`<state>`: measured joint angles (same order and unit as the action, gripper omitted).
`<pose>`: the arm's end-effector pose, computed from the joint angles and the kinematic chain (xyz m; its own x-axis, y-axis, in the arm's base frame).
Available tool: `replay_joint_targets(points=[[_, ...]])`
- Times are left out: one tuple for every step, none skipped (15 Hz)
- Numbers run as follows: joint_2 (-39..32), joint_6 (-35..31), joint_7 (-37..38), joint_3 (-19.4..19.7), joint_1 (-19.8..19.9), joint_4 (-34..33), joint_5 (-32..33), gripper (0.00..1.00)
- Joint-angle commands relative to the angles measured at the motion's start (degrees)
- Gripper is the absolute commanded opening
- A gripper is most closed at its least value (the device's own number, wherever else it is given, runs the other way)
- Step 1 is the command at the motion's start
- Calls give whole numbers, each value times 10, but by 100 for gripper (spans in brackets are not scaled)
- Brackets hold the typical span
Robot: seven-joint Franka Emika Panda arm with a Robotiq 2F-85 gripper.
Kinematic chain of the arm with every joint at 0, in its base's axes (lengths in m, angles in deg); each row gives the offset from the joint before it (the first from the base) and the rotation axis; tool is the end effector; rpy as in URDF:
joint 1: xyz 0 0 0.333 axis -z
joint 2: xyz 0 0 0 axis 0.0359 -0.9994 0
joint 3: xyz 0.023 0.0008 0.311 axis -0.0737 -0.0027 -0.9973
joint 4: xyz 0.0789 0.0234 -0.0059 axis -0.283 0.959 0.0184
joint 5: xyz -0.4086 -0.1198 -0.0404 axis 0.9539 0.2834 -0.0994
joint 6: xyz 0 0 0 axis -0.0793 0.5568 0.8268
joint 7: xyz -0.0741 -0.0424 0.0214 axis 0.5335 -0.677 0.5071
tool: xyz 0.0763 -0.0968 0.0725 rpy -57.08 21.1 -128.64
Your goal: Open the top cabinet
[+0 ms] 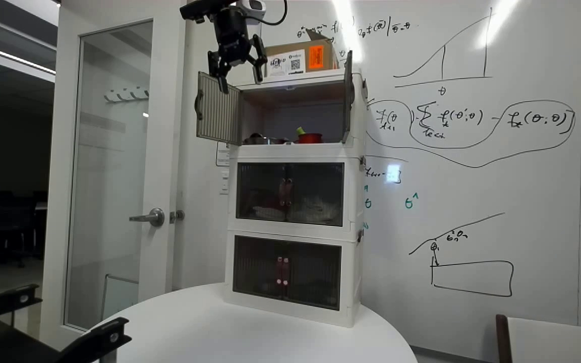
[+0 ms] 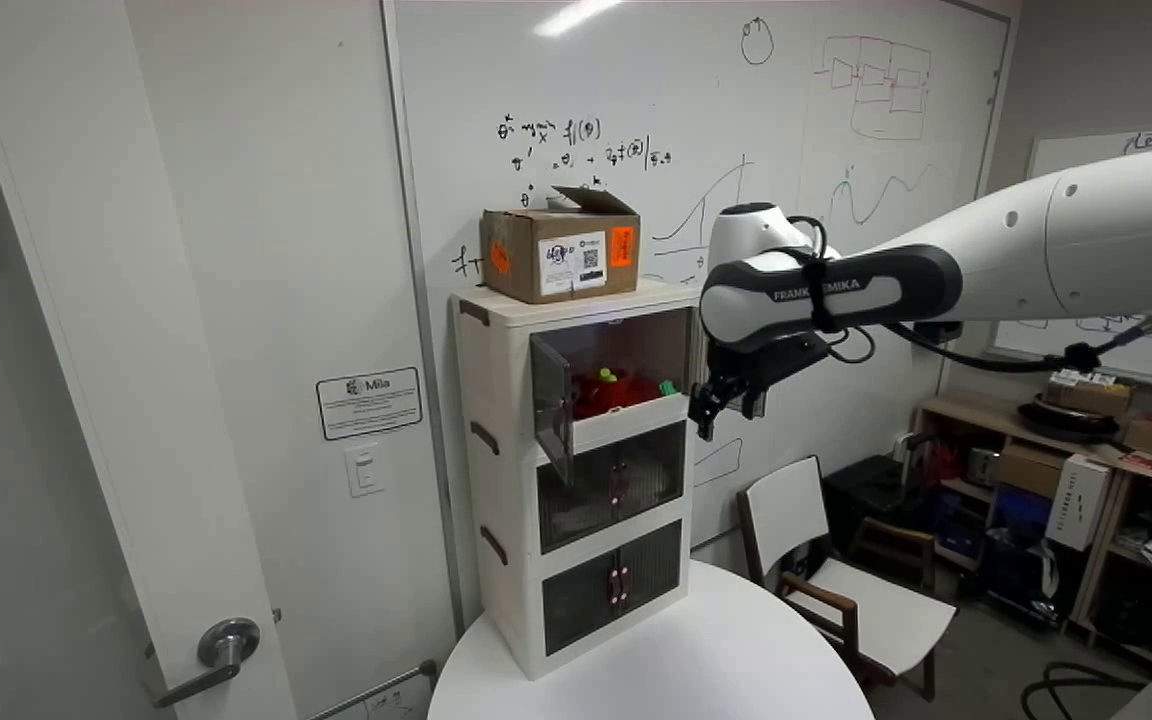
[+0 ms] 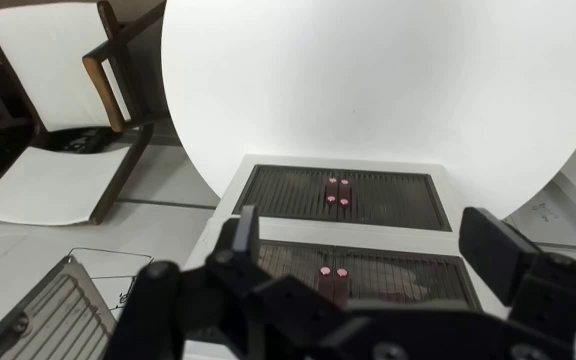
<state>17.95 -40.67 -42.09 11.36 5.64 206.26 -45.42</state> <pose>0.5473 -0.0191 0.5108 0.9800 0.0810 0.1816 0.0480 -0.9826 0.1793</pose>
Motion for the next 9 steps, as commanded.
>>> replay_joint_targets(points=[[52, -79, 4, 20, -8, 118, 1, 100], [57, -104, 4, 23, -8, 141, 1, 100], [62, -127, 11, 24, -7, 162, 0, 100], [66, -150, 15, 26, -7, 179, -4, 100], [69, -170, 16, 28, -6, 194, -9, 100], [72, -187, 15, 31, -7, 205, -16, 100], [76, -199, 17, 34, -8, 216, -25, 100], [74, -195, 6, 38, -12, 218, -43, 100], [52, -176, 10, 29, -5, 191, -18, 100]])
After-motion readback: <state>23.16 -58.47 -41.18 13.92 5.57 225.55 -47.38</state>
